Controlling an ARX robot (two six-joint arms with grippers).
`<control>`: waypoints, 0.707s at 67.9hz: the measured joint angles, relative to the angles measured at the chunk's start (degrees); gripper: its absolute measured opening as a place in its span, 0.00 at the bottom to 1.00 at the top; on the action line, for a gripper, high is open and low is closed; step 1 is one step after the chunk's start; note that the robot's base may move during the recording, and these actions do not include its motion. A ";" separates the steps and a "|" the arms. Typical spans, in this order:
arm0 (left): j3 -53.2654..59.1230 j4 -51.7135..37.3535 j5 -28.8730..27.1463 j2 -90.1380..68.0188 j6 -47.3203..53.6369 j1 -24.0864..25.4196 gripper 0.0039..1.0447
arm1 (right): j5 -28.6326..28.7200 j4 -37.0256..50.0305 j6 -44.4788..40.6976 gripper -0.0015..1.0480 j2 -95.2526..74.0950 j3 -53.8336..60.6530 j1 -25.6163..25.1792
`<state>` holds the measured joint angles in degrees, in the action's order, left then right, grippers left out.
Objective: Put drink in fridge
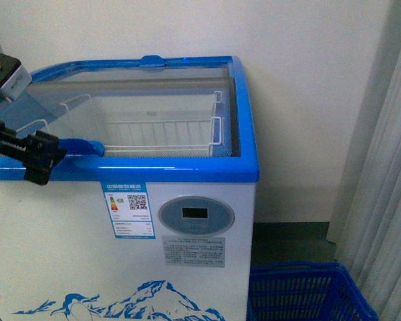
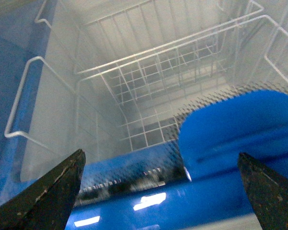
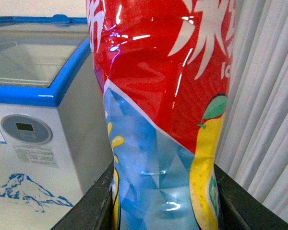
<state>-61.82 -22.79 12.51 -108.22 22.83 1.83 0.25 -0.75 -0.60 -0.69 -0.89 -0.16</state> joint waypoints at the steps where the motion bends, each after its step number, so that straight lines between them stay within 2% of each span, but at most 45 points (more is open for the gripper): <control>1: -0.28 0.09 0.09 -0.24 -0.09 0.00 0.92 | -0.04 0.00 0.02 0.39 0.00 0.00 0.00; 19: -7.89 2.21 1.22 -5.51 0.02 -0.33 0.92 | -0.24 0.00 0.00 0.39 0.00 0.00 -0.02; 48: -33.90 13.03 -1.42 -18.93 -1.29 -1.36 0.92 | -0.24 0.00 0.00 0.39 0.00 0.00 -0.02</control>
<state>-95.72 -9.76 11.09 -127.15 21.54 0.47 0.01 -0.75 -0.60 -0.69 -0.89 -0.19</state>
